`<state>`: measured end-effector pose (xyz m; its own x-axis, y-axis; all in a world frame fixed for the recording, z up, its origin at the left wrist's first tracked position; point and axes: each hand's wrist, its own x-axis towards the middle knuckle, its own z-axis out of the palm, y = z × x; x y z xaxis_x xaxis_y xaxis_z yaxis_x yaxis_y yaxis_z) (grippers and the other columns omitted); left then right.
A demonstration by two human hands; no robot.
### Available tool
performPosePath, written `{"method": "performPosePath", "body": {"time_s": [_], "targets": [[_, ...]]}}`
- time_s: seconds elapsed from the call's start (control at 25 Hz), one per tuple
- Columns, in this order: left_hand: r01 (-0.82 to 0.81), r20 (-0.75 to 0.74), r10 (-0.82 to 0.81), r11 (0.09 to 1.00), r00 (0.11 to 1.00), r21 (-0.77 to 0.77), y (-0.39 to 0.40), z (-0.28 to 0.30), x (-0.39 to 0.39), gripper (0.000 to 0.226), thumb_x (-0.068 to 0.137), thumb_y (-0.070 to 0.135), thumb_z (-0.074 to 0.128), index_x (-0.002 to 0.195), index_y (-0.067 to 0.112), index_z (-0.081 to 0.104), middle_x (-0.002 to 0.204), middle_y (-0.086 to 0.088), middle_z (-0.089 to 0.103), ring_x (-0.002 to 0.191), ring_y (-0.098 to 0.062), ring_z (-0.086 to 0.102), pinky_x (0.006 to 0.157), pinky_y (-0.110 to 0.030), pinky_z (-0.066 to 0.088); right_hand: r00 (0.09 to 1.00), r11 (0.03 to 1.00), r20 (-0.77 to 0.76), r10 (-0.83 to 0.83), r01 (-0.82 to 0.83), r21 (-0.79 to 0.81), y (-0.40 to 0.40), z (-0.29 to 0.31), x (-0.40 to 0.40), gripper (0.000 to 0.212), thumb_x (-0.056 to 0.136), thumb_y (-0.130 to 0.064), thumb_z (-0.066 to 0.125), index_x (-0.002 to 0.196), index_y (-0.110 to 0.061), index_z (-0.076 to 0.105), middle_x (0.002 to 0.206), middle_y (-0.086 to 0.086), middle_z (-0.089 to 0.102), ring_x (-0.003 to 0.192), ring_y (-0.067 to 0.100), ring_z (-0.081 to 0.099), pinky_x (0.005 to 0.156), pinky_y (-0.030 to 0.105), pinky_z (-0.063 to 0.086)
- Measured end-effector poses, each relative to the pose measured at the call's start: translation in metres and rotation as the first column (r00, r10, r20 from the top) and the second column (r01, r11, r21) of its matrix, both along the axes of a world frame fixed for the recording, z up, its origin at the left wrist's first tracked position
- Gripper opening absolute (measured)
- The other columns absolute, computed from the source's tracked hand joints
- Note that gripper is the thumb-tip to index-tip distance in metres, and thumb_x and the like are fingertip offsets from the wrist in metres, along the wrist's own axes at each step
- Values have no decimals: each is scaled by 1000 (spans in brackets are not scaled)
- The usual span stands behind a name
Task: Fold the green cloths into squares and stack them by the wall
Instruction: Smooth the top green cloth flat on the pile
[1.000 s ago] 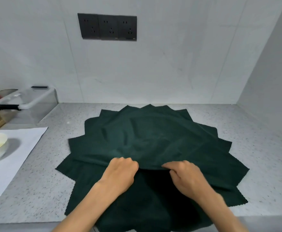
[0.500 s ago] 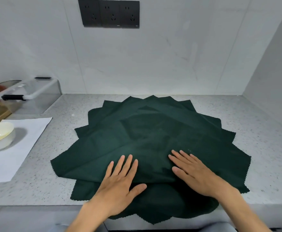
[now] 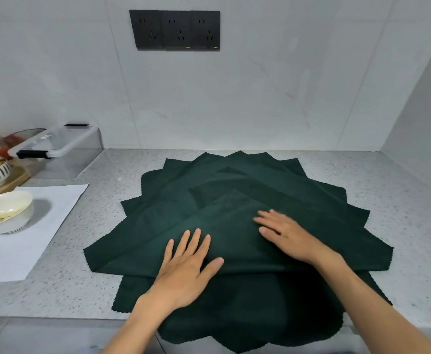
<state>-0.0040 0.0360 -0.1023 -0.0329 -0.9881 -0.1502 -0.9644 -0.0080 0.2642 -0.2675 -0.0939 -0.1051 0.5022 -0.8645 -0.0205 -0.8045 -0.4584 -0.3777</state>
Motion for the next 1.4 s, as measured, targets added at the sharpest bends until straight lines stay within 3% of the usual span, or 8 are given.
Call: {"method": "performPosePath", "body": {"time_s": [0.24,0.52,0.64,0.84,0.96,1.08,1.24,1.4], "targets": [[-421,116,441,893,890,-160,-21,20,66,64,90,62,48,141,26,39,143,-2,40,131,-29,35,103,-47,36,804,825,-185,-565,554,-113,-44,20,-60,66,87,-62,53,139,-22,45,145,2,47,132,30,43,103,46,35],[241,-41,-251,955,967,-171,6,34,23,65,78,60,61,138,37,50,136,30,42,111,-9,41,102,-22,35,862,864,-52,-503,504,-8,-56,31,-45,20,88,-35,63,85,-16,57,85,2,64,78,24,58,61,33,42],[310,166,-272,907,948,-286,0,25,16,41,75,30,57,114,36,66,111,26,63,88,-13,44,78,-23,44,864,863,12,-504,503,42,-49,33,-47,27,89,-32,64,73,-12,56,73,5,63,71,24,60,61,34,46],[212,366,-104,939,925,-269,-4,16,16,28,39,9,73,57,26,60,50,9,55,46,-17,52,41,-23,21,811,813,65,-582,579,59,-41,29,-60,30,90,-31,63,70,-10,55,71,6,63,70,25,60,64,36,49],[80,387,52,945,921,-317,-18,31,8,24,63,6,70,79,25,71,69,1,69,63,-26,67,49,-28,30,786,784,-6,-618,617,72,-36,31,-68,26,89,-30,62,73,-10,57,75,7,64,71,25,61,63,34,49],[-44,295,159,932,942,-361,-71,39,18,37,87,4,45,112,24,65,110,-3,68,101,-31,64,70,-32,41,776,761,-14,-630,621,186,-15,39,-77,20,86,-27,65,77,-10,61,80,8,67,74,25,64,62,31,49],[-257,-286,175,925,942,-280,-106,37,27,58,86,4,39,138,26,50,144,7,49,128,-28,49,104,-40,41,788,702,14,-615,539,465,22,48,-82,25,84,-23,71,92,0,67,73,12,71,53,22,64,43,27,48],[-363,-588,116,875,800,-321,-61,14,-10,39,94,17,54,130,34,56,133,13,56,105,-13,58,102,-35,43,822,721,44,-568,471,509,31,49,-72,30,85,-30,71,88,0,65,72,15,72,51,19,62,36,24,40]]}}
